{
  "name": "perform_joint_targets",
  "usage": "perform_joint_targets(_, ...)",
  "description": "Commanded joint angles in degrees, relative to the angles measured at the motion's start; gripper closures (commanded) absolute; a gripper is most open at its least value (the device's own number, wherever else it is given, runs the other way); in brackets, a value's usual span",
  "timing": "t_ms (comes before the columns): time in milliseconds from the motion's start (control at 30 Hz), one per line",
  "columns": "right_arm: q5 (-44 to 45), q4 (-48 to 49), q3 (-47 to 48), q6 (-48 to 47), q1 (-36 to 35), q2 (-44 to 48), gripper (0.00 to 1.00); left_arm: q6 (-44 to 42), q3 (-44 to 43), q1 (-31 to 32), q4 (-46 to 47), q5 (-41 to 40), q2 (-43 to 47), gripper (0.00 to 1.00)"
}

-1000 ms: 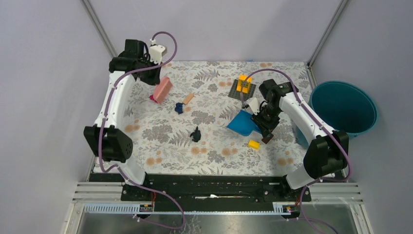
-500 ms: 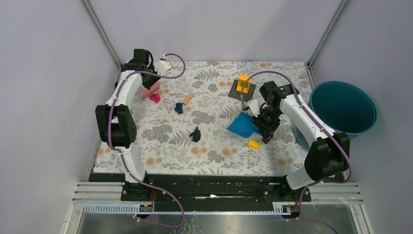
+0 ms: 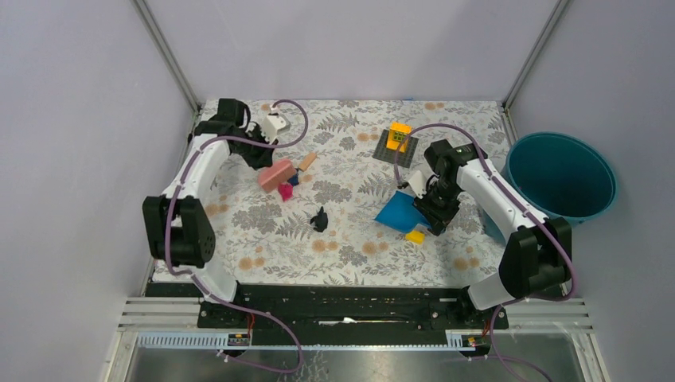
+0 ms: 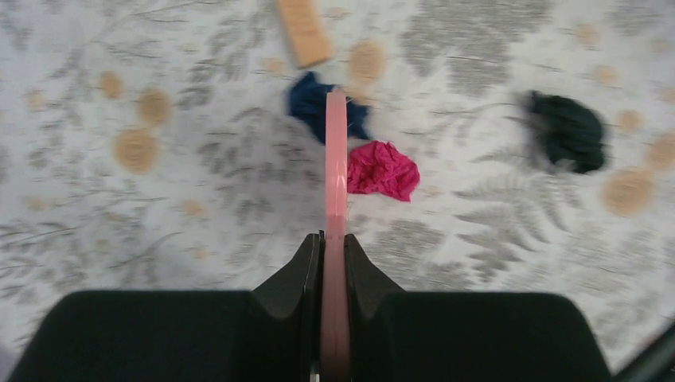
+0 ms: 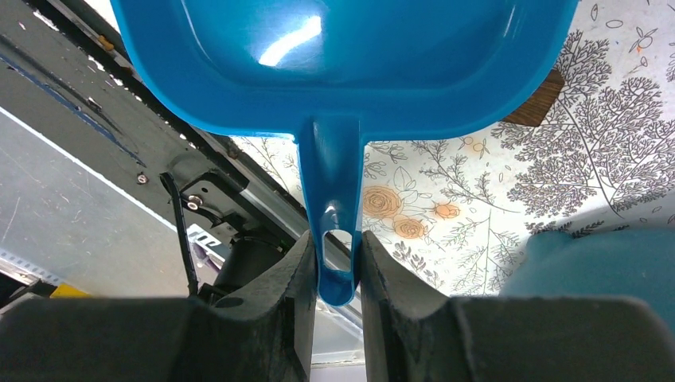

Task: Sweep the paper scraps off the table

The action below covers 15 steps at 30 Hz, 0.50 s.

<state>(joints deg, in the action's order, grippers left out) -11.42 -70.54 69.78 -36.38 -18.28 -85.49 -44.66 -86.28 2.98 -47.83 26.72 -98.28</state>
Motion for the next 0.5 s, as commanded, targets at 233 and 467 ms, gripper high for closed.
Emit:
perform_joint_targets(233, 4.17, 3.42, -0.19, -1.62, -7.00, -4.85, 1.00, 14.00, 9.11, 3.26, -4.80, 14.14, 16.72, 1.00)
perform_joint_targets(467, 9.93, 7.44, 1.47, -2.44, -15.22, -9.65, 1.00, 26.21, -1.82, 3.25, -7.18, -11.49, 12.28, 1.00)
